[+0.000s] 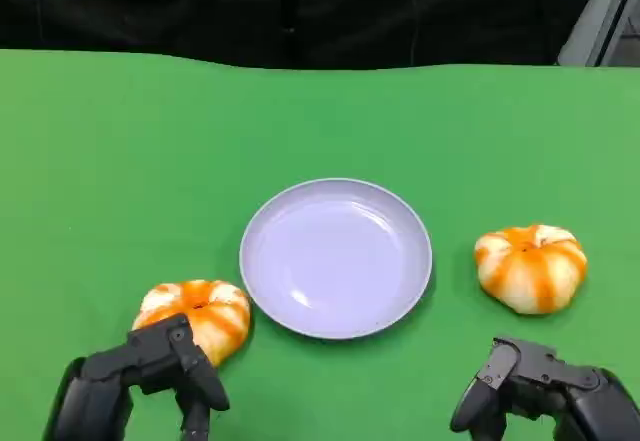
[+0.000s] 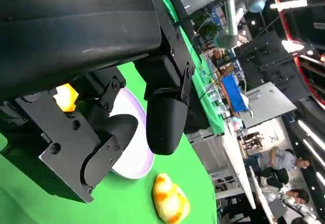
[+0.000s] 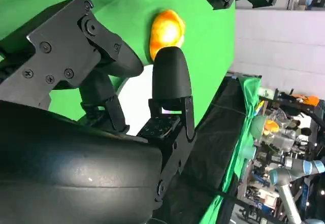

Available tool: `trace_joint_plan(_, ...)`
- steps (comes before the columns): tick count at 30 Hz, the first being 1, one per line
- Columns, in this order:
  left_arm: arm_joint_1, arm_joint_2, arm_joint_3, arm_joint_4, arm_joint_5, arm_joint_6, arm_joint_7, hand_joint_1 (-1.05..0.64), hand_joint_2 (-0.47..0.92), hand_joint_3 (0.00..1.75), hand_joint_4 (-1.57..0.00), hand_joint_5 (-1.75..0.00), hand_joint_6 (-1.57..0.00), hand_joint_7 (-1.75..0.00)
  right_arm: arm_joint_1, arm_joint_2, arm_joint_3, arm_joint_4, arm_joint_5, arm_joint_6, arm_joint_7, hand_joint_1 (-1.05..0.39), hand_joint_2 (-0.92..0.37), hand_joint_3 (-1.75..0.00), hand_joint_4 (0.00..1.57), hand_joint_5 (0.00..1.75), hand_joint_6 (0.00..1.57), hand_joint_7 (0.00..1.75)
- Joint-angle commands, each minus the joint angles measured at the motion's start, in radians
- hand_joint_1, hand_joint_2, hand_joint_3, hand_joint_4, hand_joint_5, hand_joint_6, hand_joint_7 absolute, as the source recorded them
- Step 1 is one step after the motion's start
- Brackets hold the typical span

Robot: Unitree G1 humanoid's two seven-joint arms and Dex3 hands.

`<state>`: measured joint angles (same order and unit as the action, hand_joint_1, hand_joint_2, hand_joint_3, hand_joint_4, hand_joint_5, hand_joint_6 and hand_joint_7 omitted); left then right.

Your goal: Grasp the bread from the table and place it into the plate.

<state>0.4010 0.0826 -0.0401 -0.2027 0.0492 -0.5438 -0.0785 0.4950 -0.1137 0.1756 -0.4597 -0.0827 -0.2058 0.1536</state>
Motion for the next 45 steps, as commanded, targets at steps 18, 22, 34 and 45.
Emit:
trace_joint_plan(18,-0.041,0.026,0.060,0.006,0.210,0.033,0.069,-0.33,0.87,0.11,-0.48,-0.58,-0.63,-0.02,-0.012,0.008,0.020,0.009,-0.007,-0.011,-0.022,-0.04,-0.38,-1.28,0.74,1.67,0.75,1.40)
trace_joint_plan(22,-0.059,0.025,0.059,-0.003,0.270,0.087,0.089,-0.38,0.89,0.05,-0.41,-0.56,-0.55,0.00,-0.014,0.007,0.022,0.005,-0.011,-0.006,-0.027,-0.03,-0.38,-1.28,0.75,1.68,0.75,1.39)
trace_joint_plan(34,-0.124,0.084,-0.028,-0.107,0.694,0.402,0.073,-0.42,0.92,0.01,-0.20,-0.52,-0.38,0.00,-0.017,0.006,0.025,-0.017,-0.011,0.021,-0.031,-0.02,-0.36,-1.31,0.75,1.68,0.75,1.40)
trace_joint_plan(45,-0.299,0.152,-0.176,-0.007,0.961,0.673,-0.070,-0.39,0.91,0.00,-0.25,-0.51,-0.36,-0.01,-0.010,0.005,0.036,-0.038,-0.017,0.031,-0.033,-0.02,-0.38,-1.29,0.75,1.69,0.75,1.41)
